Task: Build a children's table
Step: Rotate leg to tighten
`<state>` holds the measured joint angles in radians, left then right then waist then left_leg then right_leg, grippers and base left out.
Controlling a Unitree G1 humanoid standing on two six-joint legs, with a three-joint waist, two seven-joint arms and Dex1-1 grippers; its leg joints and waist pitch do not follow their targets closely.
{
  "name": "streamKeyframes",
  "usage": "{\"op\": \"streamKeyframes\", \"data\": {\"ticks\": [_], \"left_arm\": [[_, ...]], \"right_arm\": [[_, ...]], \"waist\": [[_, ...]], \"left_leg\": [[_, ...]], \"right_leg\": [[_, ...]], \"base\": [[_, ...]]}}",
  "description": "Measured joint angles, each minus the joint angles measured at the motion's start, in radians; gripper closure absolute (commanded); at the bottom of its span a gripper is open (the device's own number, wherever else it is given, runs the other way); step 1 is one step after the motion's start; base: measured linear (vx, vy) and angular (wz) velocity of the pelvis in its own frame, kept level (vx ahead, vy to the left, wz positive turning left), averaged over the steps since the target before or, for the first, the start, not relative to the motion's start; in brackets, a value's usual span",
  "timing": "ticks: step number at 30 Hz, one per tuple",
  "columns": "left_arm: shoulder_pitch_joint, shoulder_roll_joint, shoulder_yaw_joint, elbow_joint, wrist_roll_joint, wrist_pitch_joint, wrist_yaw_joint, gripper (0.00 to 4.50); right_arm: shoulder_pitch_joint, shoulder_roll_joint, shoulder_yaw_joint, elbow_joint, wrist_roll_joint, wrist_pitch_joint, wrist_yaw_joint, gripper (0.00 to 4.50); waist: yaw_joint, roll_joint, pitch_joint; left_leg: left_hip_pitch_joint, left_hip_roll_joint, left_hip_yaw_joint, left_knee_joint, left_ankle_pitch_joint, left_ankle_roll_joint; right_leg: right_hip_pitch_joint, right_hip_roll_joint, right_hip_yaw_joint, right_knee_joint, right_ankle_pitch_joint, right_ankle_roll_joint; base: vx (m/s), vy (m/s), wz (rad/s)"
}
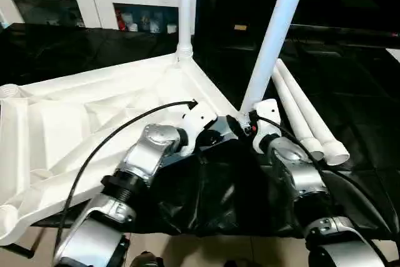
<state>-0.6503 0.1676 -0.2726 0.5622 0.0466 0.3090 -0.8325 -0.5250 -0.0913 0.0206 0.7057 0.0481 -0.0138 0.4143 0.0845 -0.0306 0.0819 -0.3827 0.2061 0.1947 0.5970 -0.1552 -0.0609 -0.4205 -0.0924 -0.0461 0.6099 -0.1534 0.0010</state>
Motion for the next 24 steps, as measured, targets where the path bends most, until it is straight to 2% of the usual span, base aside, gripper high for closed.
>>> {"op": "streamKeyframes", "data": {"ticks": [5,9,15,19,24], "left_arm": [[0.026,0.058,-0.018,-0.044,-0.021,-0.025,-0.117,4.50],[0.037,0.114,-0.031,-0.070,-0.053,-0.034,-0.236,4.50],[0.038,0.165,-0.045,-0.071,-0.066,-0.053,-0.363,4.50],[0.037,0.189,-0.051,-0.075,-0.075,-0.053,-0.415,4.50],[0.037,0.205,-0.062,-0.076,-0.083,-0.053,-0.460,4.50]], "right_arm": [[0.027,-0.057,0.058,-0.039,0.003,-0.031,0.139,0.41],[0.075,-0.154,0.100,-0.132,0.033,-0.036,0.348,0.41],[0.107,-0.266,0.139,-0.212,0.078,0.002,0.588,0.41],[0.113,-0.297,0.149,-0.237,0.109,0.035,0.680,0.41],[0.122,-0.324,0.155,-0.254,0.115,0.056,0.745,0.92]], "waist": [[0.004,0.004,-0.002],[0.007,0.004,-0.002],[0.017,0.004,-0.002],[0.019,0.004,-0.002],[0.023,0.004,-0.002]], "left_leg": [[-0.001,0.000,0.000,-0.001,0.000,0.000],[-0.001,0.000,0.000,0.000,0.000,0.000],[-0.002,0.000,0.000,0.000,0.000,0.000],[-0.002,0.000,0.000,0.000,0.000,0.000],[-0.002,0.000,0.000,0.000,0.000,0.000]], "right_leg": [[0.000,0.000,0.000,0.000,0.000,0.000],[0.001,0.000,0.000,0.000,0.002,-0.003],[0.002,0.000,0.001,0.000,0.002,-0.004],[0.002,0.000,0.001,0.000,-0.001,0.001],[0.002,0.000,0.001,0.000,-0.001,0.001]], "base": [[0.000,0.000,0.00],[0.000,0.000,0.00],[0.000,0.000,0.00],[0.000,0.000,0.00],[0.000,0.000,0.00]]}}
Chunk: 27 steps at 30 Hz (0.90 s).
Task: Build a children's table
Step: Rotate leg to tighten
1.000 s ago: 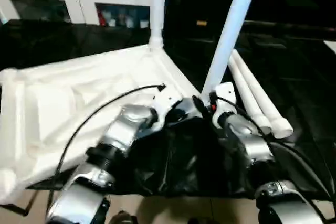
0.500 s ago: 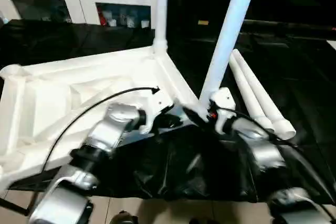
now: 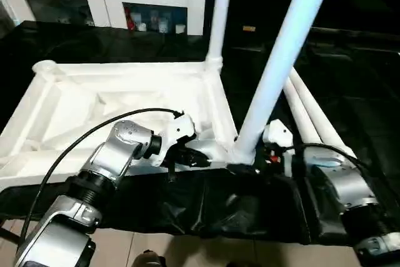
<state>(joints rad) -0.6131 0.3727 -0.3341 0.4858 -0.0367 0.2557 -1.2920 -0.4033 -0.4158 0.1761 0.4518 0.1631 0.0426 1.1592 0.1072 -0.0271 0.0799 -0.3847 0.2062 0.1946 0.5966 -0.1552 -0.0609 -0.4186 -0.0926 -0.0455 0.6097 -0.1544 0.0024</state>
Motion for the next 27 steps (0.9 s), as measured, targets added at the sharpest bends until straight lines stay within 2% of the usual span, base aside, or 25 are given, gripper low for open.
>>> {"op": "streamKeyframes", "data": {"ticks": [9,16,20,23,27], "left_arm": [[0.000,0.007,-0.001,0.000,-0.001,0.000,-0.026,4.50],[0.000,0.000,0.000,0.000,-0.002,0.000,-0.018,4.50],[0.004,-0.044,0.019,0.001,0.016,0.005,0.098,4.50],[0.004,-0.104,0.047,0.018,0.051,0.028,0.244,4.50],[-0.004,-0.170,0.063,0.031,0.076,0.054,0.392,4.50]], "right_arm": [[0.000,0.001,0.009,-0.005,0.000,0.008,0.005,1.66],[0.031,0.033,-0.018,-0.024,0.017,0.026,-0.024,1.73],[0.036,0.092,-0.062,-0.006,0.008,0.040,-0.177,1.74],[-0.001,0.186,-0.105,0.068,-0.033,0.030,-0.401,1.75],[-0.054,0.281,-0.137,0.140,-0.078,0.019,-0.650,1.75]], "waist": [[0.005,0.000,0.000],[0.006,0.000,0.000],[0.002,0.000,0.000],[-0.019,0.000,0.000],[-0.032,0.001,-0.001]], "left_leg": [[0.000,0.000,0.000,0.000,0.000,0.000],[0.000,0.000,0.000,0.000,0.000,0.000],[0.000,0.000,0.000,0.000,0.000,0.000],[0.001,0.000,-0.001,0.001,0.000,0.000],[0.002,0.000,-0.003,0.000,0.000,0.000]], "right_leg": [[0.000,0.000,0.000,0.000,0.000,0.000],[0.000,0.000,0.000,0.000,0.000,0.000],[0.000,0.000,0.000,0.000,0.000,0.000],[-0.001,0.000,0.000,0.000,0.000,0.001],[-0.002,0.000,-0.003,-0.001,-0.001,0.001]], "base": [[0.000,0.000,0.00],[0.000,0.000,0.00],[0.000,0.000,0.00],[0.000,0.000,0.00],[0.000,0.000,0.00]]}}
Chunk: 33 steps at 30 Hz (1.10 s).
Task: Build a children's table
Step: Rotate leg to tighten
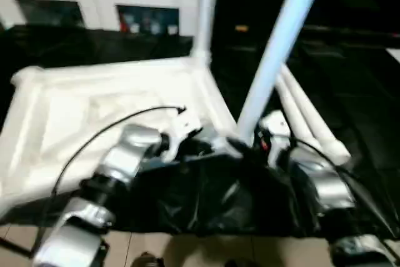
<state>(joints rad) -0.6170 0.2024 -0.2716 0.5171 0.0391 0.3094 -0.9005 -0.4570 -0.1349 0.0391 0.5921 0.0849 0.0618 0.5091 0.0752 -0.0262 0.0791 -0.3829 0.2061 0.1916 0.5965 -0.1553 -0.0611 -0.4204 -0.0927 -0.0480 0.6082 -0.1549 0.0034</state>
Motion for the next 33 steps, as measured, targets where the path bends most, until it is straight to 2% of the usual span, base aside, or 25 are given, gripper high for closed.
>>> {"op": "streamKeyframes", "data": {"ticks": [3,4,5,7,10,13,15,20,24,29,30,33], "left_arm": [[-0.003,-0.027,0.011,0.013,0.010,0.004,0.072,4.50],[-0.003,-0.032,0.013,0.013,0.014,0.004,0.079,4.50],[-0.003,-0.035,0.013,0.013,0.017,0.004,0.081,4.50],[-0.003,-0.035,0.011,0.011,0.017,0.004,0.074,4.50],[-0.003,-0.028,0.009,0.007,0.017,0.004,0.046,4.50],[0.006,0.006,-0.003,-0.023,0.008,-0.005,-0.028,4.50],[0.016,0.028,-0.011,-0.046,-0.012,-0.012,-0.080,4.50],[0.017,0.088,-0.014,-0.061,-0.044,-0.019,-0.190,4.50],[0.016,0.119,-0.023,-0.057,-0.051,-0.023,-0.280,4.50],[0.008,0.144,-0.040,-0.049,-0.067,-0.028,-0.352,4.50],[0.005,0.148,-0.042,-0.043,-0.068,-0.032,-0.367,4.50],[-0.002,0.157,-0.048,-0.030,-0.068,-0.035,-0.404,4.50]], "right_arm": [[-0.027,0.046,-0.011,0.036,-0.015,-0.007,-0.117,1.75],[-0.029,0.053,-0.013,0.041,-0.018,-0.014,-0.133,1.19],[-0.029,0.055,-0.013,0.044,-0.019,-0.022,-0.140,1.05],[-0.029,0.059,-0.013,0.048,-0.021,-0.033,-0.139,1.02],[-0.025,0.053,-0.015,0.041,-0.017,-0.033,-0.098,0.65],[-0.019,0.025,-0.002,0.021,-0.013,-0.033,-0.001,0.45],[-0.006,-0.005,0.016,0.001,-0.005,-0.039,0.069,0.45],[0.000,-0.101,0.066,-0.035,0.025,-0.053,0.268,0.45],[0.026,-0.182,0.095,-0.078,0.040,-0.046,0.448,0.45],[0.034,-0.244,0.130,-0.116,0.062,-0.029,0.585,0.45],[0.034,-0.257,0.136,-0.120,0.065,-0.029,0.613,0.71],[0.034,-0.275,0.144,-0.122,0.070,-0.028,0.655,0.84]], "waist": [[0.001,0.003,-0.002],[0.002,0.003,-0.002],[0.002,0.003,-0.002],[0.003,0.003,-0.002],[0.002,0.003,-0.002],[0.003,0.003,-0.002],[0.012,0.003,-0.002],[0.017,0.003,-0.002],[0.027,0.003,-0.002],[0.036,0.003,-0.002],[0.038,0.003,-0.002],[0.040,0.003,-0.002]], "left_leg": [[0.000,0.000,0.000,-0.001,0.000,0.000],[0.000,0.000,0.000,-0.001,0.000,0.000],[-0.001,0.000,0.000,-0.001,0.000,0.000],[-0.001,-0.001,0.000,-0.001,0.000,0.000],[-0.001,-0.001,0.000,-0.001,0.000,0.000],[-0.002,0.000,0.000,-0.002,0.000,0.000],[-0.002,0.000,0.001,-0.003,0.000,0.000],[-0.002,0.000,0.002,-0.003,0.000,0.000],[-0.003,0.000,0.003,-0.003,0.000,0.000],[-0.003,0.000,0.004,-0.003,0.000,0.000],[-0.003,0.000,0.004,-0.003,0.000,0.000],[-0.003,0.000,0.004,-0.003,0.000,0.000]], "right_leg": [[0.000,0.000,0.000,0.000,0.000,0.000],[0.000,0.000,0.000,0.000,0.000,0.000],[0.001,0.000,0.000,0.000,0.000,0.000],[0.001,0.000,0.000,-0.001,0.000,0.000],[0.001,0.000,0.001,-0.002,0.000,0.000],[-0.001,0.000,0.000,-0.002,0.000,0.000],[0.000,0.000,0.001,-0.002,0.000,0.000],[0.001,0.000,0.001,0.000,0.001,-0.002],[0.002,0.000,0.003,-0.001,0.000,-0.001],[0.002,0.000,0.004,0.000,0.000,-0.001],[0.002,0.000,0.003,0.000,0.000,-0.001],[0.002,0.000,0.003,0.000,-0.001,0.001]], "base": [[0.000,0.000,0.00],[0.000,0.000,0.00],[0.000,0.000,0.00],[0.000,0.000,0.00],[0.000,0.000,0.00],[0.000,0.000,0.00],[0.000,0.000,0.00],[0.000,0.000,0.00],[0.000,0.000,0.00],[0.000,0.000,0.00],[0.000,0.000,0.00],[0.000,0.000,0.00]]}}
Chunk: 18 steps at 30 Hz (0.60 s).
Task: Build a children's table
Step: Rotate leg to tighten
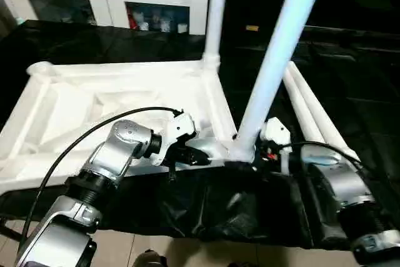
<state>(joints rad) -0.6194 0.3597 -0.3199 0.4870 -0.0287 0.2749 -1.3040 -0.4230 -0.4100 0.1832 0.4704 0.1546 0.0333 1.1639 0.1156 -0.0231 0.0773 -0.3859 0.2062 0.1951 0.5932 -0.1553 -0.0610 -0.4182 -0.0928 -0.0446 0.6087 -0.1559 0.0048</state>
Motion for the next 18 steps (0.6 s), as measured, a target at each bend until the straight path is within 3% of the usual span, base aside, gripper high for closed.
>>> {"op": "streamKeyframes", "data": {"ticks": [7,14,18], "left_arm": [[0.000,0.013,-0.011,0.001,0.000,-0.014,-0.036,4.50],[0.000,0.004,-0.012,0.004,0.001,-0.018,-0.033,4.50],[-0.001,-0.038,0.006,0.023,0.023,-0.020,0.082,4.50]], "right_arm": [[0.008,-0.008,0.011,-0.021,0.000,0.009,0.032,1.60],[0.034,0.005,0.000,-0.043,0.006,0.028,0.028,1.75],[0.045,0.052,-0.050,-0.025,-0.001,0.047,-0.099,1.76]], "waist": [[0.000,0.000,0.000],[0.003,0.000,0.000],[0.000,0.000,0.000]], "left_leg": [[0.000,0.000,0.000,0.000,0.000,0.000],[0.000,0.000,0.000,0.000,0.000,0.000],[0.000,0.000,0.000,0.000,0.000,0.000]], "right_leg": [[0.000,0.000,0.000,0.000,0.000,0.000],[0.000,0.000,0.000,0.000,0.000,0.000],[0.001,0.000,0.001,0.000,-0.001,0.002]], "base": [[0.000,0.000,0.00],[0.000,0.000,0.00],[0.000,0.000,0.00]]}}
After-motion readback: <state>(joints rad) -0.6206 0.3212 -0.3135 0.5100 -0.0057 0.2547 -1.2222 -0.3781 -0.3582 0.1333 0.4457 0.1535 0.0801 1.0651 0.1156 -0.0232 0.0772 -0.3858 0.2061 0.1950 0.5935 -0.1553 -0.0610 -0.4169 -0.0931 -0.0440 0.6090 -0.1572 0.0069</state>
